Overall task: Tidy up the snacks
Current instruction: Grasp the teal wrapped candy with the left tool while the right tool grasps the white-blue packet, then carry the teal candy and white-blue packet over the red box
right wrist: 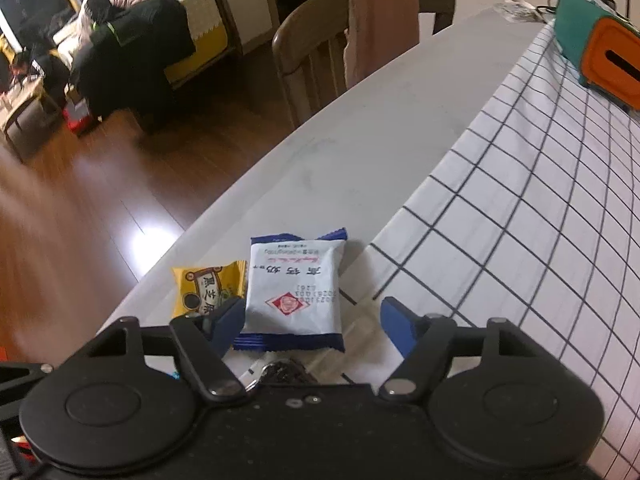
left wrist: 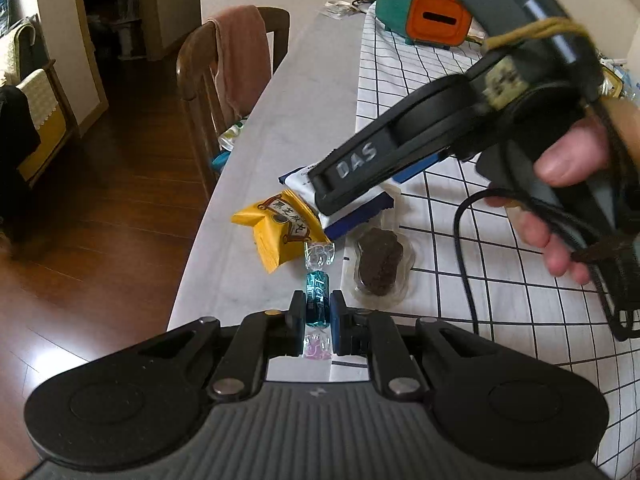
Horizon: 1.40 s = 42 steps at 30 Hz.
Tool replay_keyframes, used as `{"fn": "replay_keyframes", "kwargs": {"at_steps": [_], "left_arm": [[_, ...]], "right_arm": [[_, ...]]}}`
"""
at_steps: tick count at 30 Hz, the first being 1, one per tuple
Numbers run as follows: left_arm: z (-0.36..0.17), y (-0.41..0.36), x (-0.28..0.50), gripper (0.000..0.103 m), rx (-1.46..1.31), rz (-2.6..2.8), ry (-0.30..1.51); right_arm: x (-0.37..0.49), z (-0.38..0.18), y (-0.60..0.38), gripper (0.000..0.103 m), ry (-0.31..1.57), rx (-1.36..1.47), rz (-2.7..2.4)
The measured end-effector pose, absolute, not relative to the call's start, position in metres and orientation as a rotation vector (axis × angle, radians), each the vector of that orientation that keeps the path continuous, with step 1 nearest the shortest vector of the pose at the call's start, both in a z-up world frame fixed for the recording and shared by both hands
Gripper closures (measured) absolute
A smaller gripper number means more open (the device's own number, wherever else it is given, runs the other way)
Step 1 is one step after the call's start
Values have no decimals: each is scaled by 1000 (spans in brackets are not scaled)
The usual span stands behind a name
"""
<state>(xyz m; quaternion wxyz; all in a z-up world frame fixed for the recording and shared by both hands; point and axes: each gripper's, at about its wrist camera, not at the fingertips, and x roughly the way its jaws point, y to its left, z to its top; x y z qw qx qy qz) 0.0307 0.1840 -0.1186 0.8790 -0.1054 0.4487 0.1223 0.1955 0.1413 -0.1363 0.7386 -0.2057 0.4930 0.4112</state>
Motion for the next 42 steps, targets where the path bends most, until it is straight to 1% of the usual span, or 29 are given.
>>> {"fn": "replay_keyframes", "kwargs": {"at_steps": [11, 12, 21, 27, 35, 42], "left_arm": [[-125, 178, 26, 91, -220, 261, 940], [-126, 178, 26, 91, -222, 262, 941], [-125, 177, 26, 91, -220, 257, 944], [-119, 169, 24, 91, -207, 239, 939], [-102, 146, 28, 91, -167, 199, 929], [-79, 111, 35, 91, -126, 160, 907]], "right_arm": [[174, -139, 159, 49, 1025, -600, 906], [173, -138, 158, 53, 1023, -597, 910], [172, -126, 147, 54, 1004, -556, 892], [170, -113, 122, 54, 1003, -524, 873], [165, -86, 72, 54, 1000, -461, 827], [163, -58, 12, 54, 977, -390, 786]]}}
